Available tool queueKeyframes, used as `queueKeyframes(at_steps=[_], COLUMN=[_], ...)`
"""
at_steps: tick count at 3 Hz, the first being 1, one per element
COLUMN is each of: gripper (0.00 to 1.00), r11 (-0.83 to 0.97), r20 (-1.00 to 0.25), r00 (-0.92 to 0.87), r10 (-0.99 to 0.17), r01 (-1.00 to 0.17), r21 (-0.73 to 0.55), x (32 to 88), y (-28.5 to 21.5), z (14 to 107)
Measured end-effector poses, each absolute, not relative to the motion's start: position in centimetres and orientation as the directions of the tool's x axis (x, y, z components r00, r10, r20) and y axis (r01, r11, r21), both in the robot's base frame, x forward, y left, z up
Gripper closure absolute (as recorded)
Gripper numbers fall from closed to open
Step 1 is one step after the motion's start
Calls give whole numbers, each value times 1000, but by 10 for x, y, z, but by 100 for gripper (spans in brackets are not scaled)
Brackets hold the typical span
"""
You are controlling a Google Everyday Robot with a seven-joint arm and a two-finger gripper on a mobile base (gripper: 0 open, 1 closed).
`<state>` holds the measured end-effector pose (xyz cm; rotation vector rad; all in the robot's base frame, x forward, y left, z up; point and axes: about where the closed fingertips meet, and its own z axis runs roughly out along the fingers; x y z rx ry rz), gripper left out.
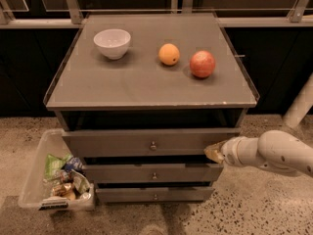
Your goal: Close top drawer
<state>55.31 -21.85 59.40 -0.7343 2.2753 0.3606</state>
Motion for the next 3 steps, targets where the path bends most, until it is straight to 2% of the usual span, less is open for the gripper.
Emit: queueKeyframes(at_steps=[1, 3], gripper=[100, 100], r11=[804, 887], r20=[-689, -623], r00=[-611, -718], r10=[-390, -311], r01=[-590, -455], r21=[69, 82], x=[554, 475], y=[-223, -276], z=[592, 609])
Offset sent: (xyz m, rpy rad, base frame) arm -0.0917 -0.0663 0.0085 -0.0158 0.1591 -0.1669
